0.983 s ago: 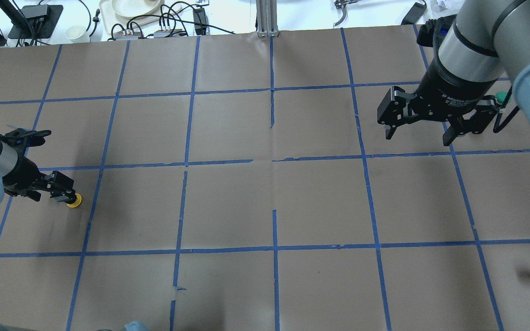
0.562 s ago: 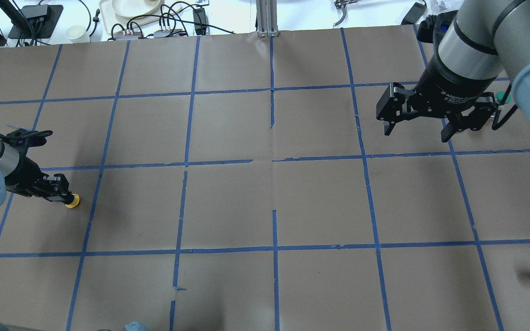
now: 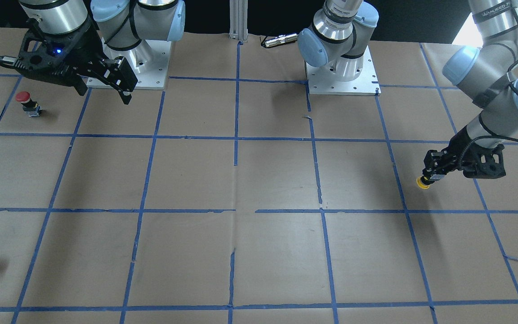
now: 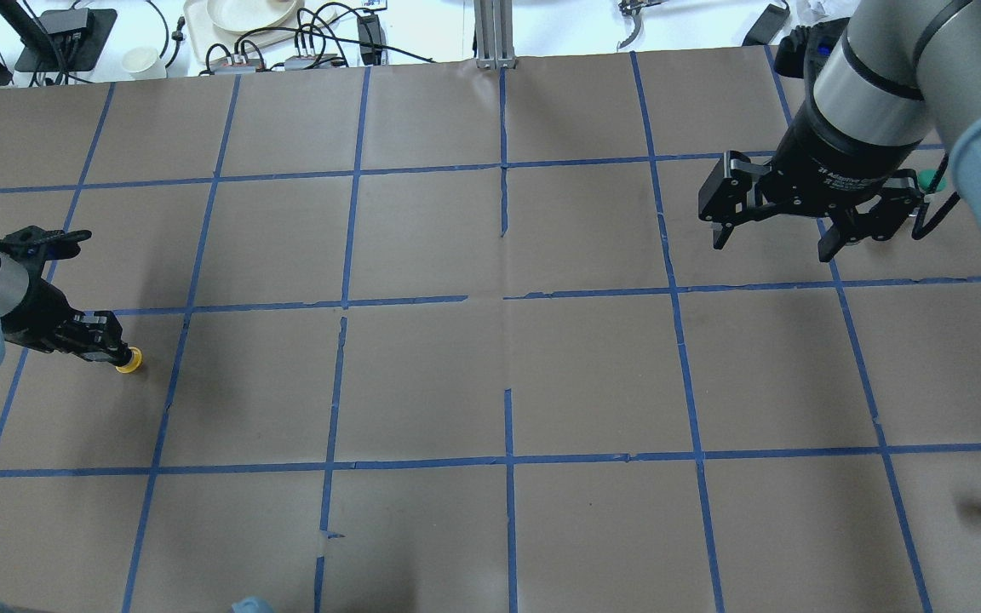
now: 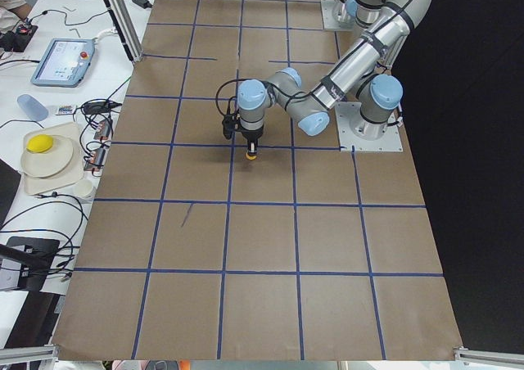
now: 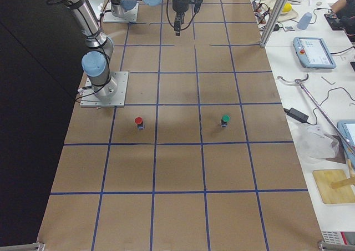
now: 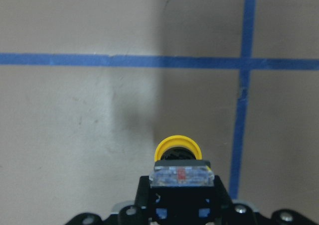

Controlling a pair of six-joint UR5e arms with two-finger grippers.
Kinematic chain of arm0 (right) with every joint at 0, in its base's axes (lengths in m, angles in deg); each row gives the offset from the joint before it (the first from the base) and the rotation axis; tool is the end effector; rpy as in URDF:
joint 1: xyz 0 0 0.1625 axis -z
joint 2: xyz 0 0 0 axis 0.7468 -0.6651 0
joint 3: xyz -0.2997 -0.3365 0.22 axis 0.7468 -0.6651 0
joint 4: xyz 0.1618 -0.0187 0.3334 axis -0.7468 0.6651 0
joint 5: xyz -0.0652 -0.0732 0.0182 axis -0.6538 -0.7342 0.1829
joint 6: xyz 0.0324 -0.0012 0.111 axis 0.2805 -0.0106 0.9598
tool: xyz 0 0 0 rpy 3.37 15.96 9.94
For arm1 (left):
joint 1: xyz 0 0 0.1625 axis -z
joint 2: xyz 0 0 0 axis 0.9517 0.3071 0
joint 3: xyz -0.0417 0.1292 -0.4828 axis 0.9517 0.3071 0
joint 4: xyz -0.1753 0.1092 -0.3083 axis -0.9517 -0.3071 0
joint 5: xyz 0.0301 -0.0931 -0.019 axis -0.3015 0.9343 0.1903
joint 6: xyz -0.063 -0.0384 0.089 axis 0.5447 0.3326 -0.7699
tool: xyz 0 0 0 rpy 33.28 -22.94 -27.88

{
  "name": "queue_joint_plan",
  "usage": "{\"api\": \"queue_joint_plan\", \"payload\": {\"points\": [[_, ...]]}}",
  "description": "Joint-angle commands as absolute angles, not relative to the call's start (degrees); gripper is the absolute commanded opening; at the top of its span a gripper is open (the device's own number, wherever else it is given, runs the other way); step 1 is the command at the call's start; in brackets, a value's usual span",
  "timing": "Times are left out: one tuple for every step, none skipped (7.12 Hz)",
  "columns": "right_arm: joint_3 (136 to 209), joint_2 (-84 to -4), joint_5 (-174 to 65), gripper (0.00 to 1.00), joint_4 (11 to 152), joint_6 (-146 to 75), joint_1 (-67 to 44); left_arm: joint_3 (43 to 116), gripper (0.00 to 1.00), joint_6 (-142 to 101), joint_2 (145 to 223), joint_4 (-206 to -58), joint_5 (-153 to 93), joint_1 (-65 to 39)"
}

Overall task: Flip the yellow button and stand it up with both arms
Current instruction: 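Lift the yellow button and carry it toward the right gripper while the right arm approaches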

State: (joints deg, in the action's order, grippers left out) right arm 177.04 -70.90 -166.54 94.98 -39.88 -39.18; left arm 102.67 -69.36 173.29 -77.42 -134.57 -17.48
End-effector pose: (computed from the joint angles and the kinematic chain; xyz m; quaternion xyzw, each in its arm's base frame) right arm 0.1183 -0.3898 0.5408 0.1300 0.9915 0.0062 0.0078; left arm 0.1456 -0.4599 0.3470 0.0111 -0.9973 0.0042 0.0723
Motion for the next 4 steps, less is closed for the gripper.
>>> {"api": "queue_joint_plan", "payload": {"points": [[177.13,-70.83,-166.18,1.0,94.53,-36.75,-36.77,97.71,0.19,-69.71,170.1,-94.11,-119.48,-16.49],[177.22,-70.57,-166.0,1.0,95.14,-36.84,-36.76,97.17,0.19,-70.07,168.35,-99.74,-113.41,-12.3],[176.61,-68.74,-165.83,1.0,95.14,-36.66,-36.68,97.6,0.19,-70.24,167.81,-101.62,-106.65,-8.17],[175.99,-67.94,-162.95,1.0,94.97,-36.4,-36.76,97.95,0.19,-69.72,167.29,-103.9,-97.27,-3.52]]}}
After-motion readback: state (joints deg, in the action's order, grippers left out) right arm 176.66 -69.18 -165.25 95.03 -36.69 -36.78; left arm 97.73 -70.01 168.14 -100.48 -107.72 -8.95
